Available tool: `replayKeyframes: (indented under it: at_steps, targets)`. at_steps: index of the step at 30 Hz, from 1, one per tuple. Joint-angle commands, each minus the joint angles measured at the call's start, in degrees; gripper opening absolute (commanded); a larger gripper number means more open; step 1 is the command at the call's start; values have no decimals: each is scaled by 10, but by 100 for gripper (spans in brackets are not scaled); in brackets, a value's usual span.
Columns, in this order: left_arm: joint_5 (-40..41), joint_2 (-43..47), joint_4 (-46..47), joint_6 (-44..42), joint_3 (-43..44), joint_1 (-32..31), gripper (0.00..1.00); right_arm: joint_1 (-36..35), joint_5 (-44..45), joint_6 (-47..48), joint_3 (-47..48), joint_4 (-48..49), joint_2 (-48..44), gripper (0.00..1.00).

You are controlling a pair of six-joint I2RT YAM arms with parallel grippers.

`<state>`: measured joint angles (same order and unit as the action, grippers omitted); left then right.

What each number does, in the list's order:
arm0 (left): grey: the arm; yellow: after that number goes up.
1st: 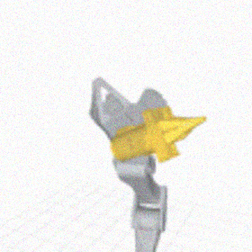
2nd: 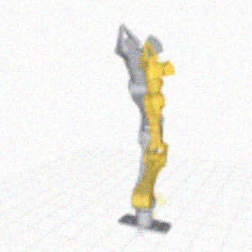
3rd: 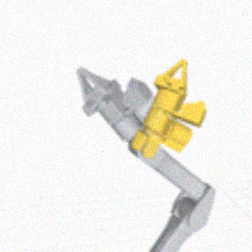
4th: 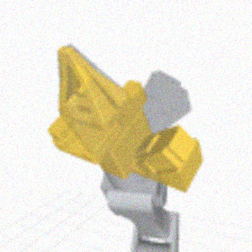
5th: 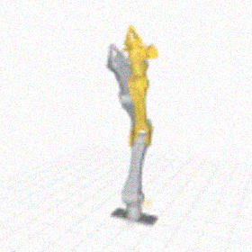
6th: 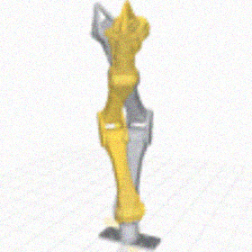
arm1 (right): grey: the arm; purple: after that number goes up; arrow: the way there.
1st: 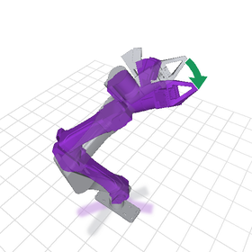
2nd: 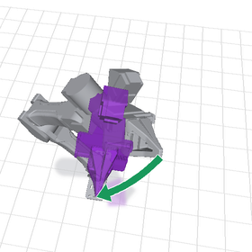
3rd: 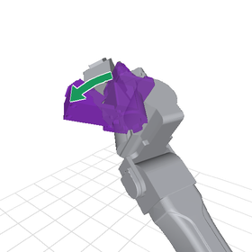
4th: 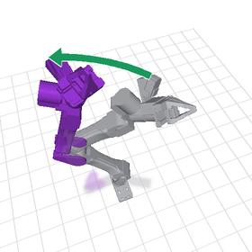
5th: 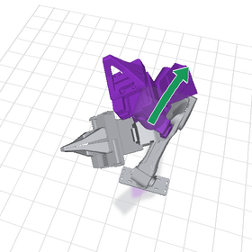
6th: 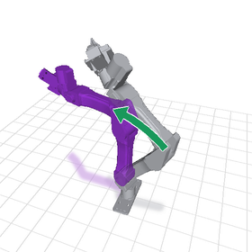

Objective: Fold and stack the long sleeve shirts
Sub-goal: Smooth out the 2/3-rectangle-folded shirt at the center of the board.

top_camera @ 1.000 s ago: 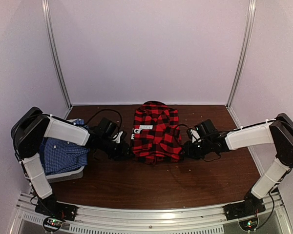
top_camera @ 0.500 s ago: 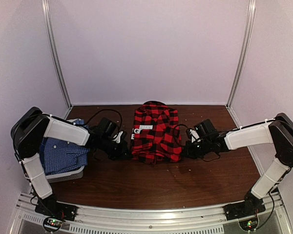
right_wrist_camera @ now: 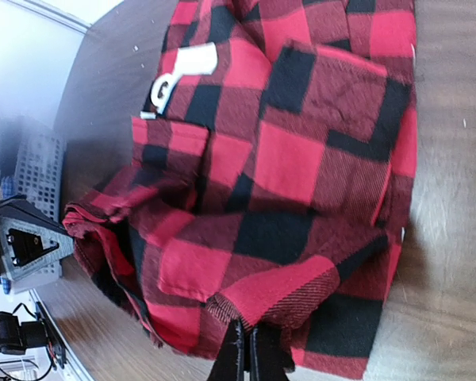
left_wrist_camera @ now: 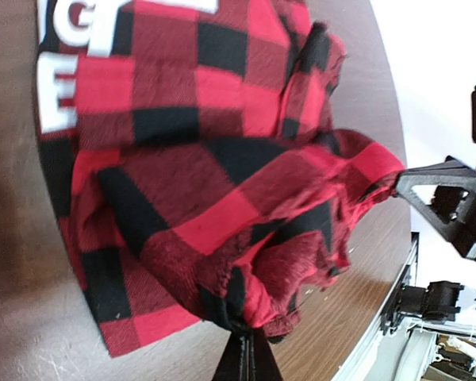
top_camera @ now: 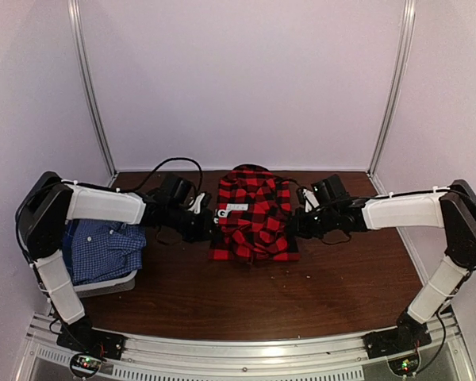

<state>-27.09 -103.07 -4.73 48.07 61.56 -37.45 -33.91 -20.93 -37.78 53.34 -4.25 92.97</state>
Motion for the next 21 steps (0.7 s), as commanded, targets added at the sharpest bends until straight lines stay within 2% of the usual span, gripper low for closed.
replayKeyframes:
  at_steps: [1,7,13,15,17,19,21]
  targets:
    - [-8,-23,17,-10,59,22,0,20,17,5,48,4,34,0]
    - [-17,-119,28,-18,186,64,0,61,9,-10,130,16,104,1]
    - [-5,-220,40,2,290,87,0,99,-17,-29,212,23,180,19]
    - [6,-240,34,1,314,90,9,105,-14,-24,238,10,192,30]
    - [14,-248,29,-2,326,93,21,111,-7,-16,257,-6,196,41]
    - [16,-247,28,-2,328,97,33,115,-1,-9,266,-20,191,45]
    - [24,-238,26,-7,324,99,40,116,9,4,266,-30,180,49]
